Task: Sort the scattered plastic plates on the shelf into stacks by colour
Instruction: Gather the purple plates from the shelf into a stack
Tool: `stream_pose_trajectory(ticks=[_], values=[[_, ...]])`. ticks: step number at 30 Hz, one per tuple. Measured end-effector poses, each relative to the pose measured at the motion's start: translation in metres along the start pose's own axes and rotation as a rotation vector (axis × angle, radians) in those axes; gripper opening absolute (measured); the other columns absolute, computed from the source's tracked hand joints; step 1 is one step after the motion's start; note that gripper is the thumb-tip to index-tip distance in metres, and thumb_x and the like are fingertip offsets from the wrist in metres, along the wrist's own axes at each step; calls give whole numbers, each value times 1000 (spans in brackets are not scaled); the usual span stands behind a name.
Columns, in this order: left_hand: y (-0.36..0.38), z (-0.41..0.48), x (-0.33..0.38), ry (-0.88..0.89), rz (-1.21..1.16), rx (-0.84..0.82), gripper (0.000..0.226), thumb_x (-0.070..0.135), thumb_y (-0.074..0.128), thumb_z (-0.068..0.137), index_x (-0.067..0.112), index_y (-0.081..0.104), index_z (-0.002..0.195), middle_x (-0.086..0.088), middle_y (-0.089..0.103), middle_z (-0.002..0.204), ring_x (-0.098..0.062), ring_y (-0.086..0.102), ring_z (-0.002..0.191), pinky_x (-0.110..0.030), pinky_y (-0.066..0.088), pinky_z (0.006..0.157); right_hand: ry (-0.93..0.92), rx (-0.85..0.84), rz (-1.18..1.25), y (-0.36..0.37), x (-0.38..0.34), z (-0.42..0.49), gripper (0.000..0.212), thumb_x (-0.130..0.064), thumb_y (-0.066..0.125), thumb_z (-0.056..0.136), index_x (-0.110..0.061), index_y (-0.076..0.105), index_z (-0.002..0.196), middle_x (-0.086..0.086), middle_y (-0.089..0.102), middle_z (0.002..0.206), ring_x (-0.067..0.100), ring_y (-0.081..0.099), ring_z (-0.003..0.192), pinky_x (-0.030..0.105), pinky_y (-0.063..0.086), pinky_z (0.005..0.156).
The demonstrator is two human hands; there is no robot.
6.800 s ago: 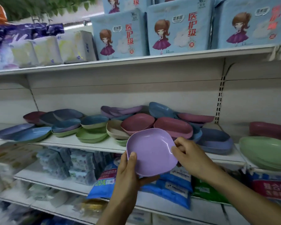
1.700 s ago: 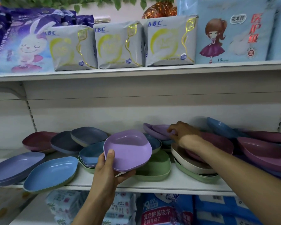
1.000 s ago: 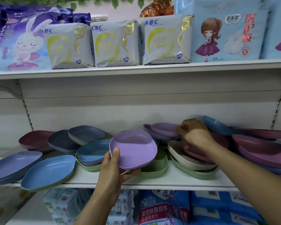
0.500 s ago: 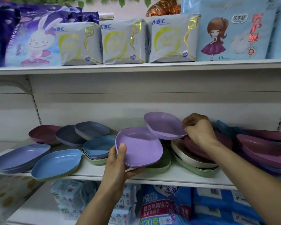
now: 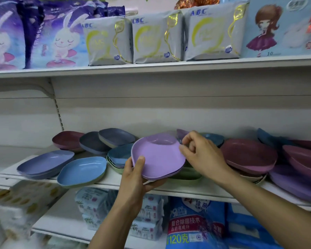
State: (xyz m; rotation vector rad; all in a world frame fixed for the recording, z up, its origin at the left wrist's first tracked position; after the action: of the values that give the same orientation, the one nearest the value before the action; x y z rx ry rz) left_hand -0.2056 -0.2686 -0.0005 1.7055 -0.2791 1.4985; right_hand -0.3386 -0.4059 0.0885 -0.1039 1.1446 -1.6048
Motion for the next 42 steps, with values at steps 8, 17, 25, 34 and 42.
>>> stream_pose_trajectory(ticks=[8, 17, 25, 34, 42], values=[[-40, 8, 10, -1, -23, 84, 29, 25, 50, 99, 20, 48, 127, -3, 56, 110, -30, 66, 87, -42, 61, 64, 369, 68, 89, -22, 93, 43, 25, -28, 57, 92, -23, 54, 68, 7, 65, 85, 30, 62, 86, 35, 49, 76], [-36, 26, 11, -19, 10, 51, 32, 25, 50, 99, 17, 49, 129, -6, 58, 113, -32, 66, 90, -39, 61, 58, 291, -273, -234, 21, 73, 61, 22, -47, 60, 87, -33, 65, 103, -5, 64, 108, 22, 62, 99, 34, 51, 87], [-29, 32, 7, -39, 41, 4, 33, 24, 47, 100, 17, 49, 132, -6, 62, 114, -31, 69, 92, -40, 61, 62, 175, -138, -331, 10, 66, 61, 10, -27, 57, 90, -33, 64, 85, -2, 68, 99, 24, 62, 87, 27, 42, 68], [-15, 24, 2, -66, 45, -11, 32, 27, 48, 100, 19, 49, 130, -8, 59, 121, -34, 68, 99, -42, 60, 66, 220, 172, 247, -23, 65, 27, 36, -34, 60, 92, -8, 65, 68, 10, 67, 58, 24, 66, 49, 38, 56, 53], [-29, 9, 7, -36, 26, 34, 29, 26, 48, 100, 17, 49, 127, -8, 58, 115, -30, 70, 87, -41, 61, 62, 331, 165, 301, -36, 65, 18, 15, -11, 61, 84, -11, 69, 71, 13, 68, 57, 25, 68, 50, 41, 59, 54]])
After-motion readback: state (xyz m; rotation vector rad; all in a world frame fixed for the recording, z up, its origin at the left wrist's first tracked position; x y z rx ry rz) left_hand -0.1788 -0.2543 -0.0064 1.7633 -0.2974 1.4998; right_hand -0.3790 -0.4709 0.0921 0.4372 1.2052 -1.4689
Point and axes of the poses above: each hand's wrist, its own z-axis towards the middle knuckle, its own y-axis out of the palm, x = y × z, the point moved 9 cm from there along z, towards the middle knuckle
